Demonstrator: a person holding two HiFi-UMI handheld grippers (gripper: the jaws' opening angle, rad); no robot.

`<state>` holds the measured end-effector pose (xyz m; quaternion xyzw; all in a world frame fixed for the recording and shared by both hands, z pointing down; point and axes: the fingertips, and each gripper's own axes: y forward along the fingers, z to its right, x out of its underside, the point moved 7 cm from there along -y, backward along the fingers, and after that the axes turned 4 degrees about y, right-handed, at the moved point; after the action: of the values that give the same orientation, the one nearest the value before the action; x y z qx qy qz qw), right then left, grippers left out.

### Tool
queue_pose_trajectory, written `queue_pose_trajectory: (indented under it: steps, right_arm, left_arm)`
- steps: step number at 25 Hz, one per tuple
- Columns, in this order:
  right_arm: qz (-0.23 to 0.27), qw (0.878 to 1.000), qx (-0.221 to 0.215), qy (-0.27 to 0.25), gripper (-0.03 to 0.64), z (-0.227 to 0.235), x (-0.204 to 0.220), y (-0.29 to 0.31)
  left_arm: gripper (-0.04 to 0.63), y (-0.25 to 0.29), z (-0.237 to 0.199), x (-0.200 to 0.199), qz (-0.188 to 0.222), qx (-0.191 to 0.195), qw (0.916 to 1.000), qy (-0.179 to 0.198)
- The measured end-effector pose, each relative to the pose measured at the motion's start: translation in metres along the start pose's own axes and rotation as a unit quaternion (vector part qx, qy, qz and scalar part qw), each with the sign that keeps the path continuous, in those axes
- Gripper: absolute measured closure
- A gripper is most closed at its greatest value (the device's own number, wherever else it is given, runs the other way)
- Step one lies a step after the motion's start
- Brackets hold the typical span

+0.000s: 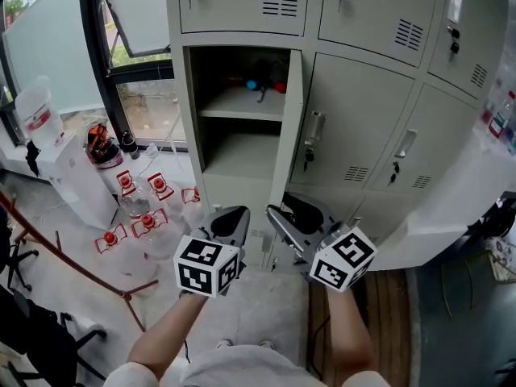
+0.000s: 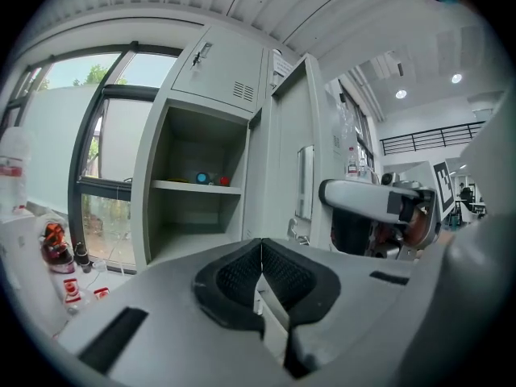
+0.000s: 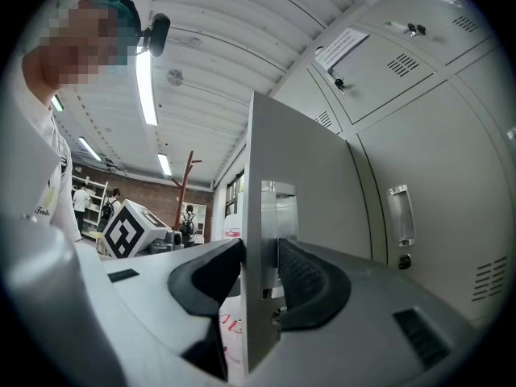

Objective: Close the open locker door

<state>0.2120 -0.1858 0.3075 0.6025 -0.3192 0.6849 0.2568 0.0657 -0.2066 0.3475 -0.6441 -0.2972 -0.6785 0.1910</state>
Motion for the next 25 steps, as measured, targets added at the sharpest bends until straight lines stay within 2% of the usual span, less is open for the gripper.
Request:
queue_pose_trajectory:
  steps: [7,16,25]
  right_arm:
    - [-0.003,0.999,-0.041,0.004,0.476,0.000,0.002,0.016]
    - [-0.019,0.995,-0.091,-0.023,0.472,0.003,0.001,0.025]
    - [0.005,0.993,-0.121,0.005,0.472,0.009,0.004,0.024]
  left_arm:
    - [0.588,-0.010,-0.013,0.002,0.001,-0.042,0.9991,-0.005]
    - [0.588,-0.008,-0.012,0.003,0.000,-0.083,0.9965,-0.010]
    - [0.588,-0.006,-0.003,0.008,-0.005,-0.125,0.9920,-0.014]
